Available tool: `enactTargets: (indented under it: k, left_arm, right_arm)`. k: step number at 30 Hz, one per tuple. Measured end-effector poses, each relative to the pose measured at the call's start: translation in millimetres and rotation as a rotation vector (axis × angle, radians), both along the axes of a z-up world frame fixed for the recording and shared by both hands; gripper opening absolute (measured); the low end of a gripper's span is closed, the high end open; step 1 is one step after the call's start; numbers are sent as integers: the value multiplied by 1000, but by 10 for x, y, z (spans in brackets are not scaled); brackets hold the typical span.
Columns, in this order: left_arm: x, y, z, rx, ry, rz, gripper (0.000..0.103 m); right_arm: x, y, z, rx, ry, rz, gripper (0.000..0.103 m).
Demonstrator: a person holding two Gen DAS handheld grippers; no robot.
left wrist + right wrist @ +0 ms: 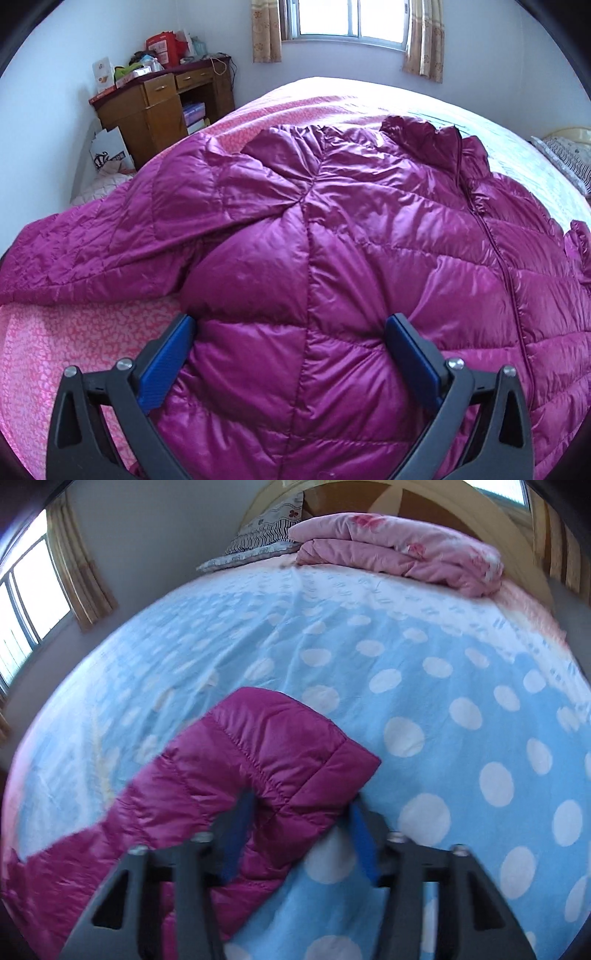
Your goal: Fold large clothes
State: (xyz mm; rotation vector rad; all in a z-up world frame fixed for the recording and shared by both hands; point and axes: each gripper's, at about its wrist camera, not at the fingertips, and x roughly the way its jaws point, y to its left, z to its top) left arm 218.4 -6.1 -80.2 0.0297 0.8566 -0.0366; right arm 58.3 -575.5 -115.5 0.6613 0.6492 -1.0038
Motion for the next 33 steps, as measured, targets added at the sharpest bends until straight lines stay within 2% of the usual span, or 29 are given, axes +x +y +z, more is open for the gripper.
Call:
enactTargets:
  k: [2, 4, 7, 11, 16, 18, 20, 24, 28, 31, 33]
  left_arm:
    - [13, 0, -3, -3, -3, -1, 103]
    - [25, 3, 1, -3, -6, -2, 103]
    - [39, 4, 3, -13, -9, -4, 103]
    - [24, 27, 9, -28, -14, -12, 103]
    - [3, 94, 26, -77, -26, -28, 103]
    - [-8, 137, 36, -109, -35, -31, 103]
    - [-8, 178, 42, -144, -42, -33, 103]
    - [2, 194, 44, -164, -46, -33, 103]
    - [-1, 207, 37, -168, -48, -34, 103]
    - [-11, 231, 36, -177, -50, -33, 103]
    - [-7, 234, 32, -176, -50, -32, 103]
  right_arm:
    - [-1, -5, 14, 4, -24, 35, 15]
    - [-5, 1, 40, -4, -42, 86, 10]
    - [-97, 138, 266, -83, -75, 127, 8]
    - [-133, 571, 869, -243, -139, 224, 8]
    - [95, 1610, 1652, -375, -226, 471, 8]
    - [285, 2123, 1876, -401, -262, 608, 8]
    - [484, 2587, 1959, -386, -289, 725, 8]
    - [973, 3466, 1846, -271, -330, 946, 8]
    - [1530, 4257, 1393, -154, -285, 1118, 8]
    - [1873, 4520, 1026, -40, -257, 1201, 8]
    - [2053, 4587, 779, 64, -273, 1279, 8]
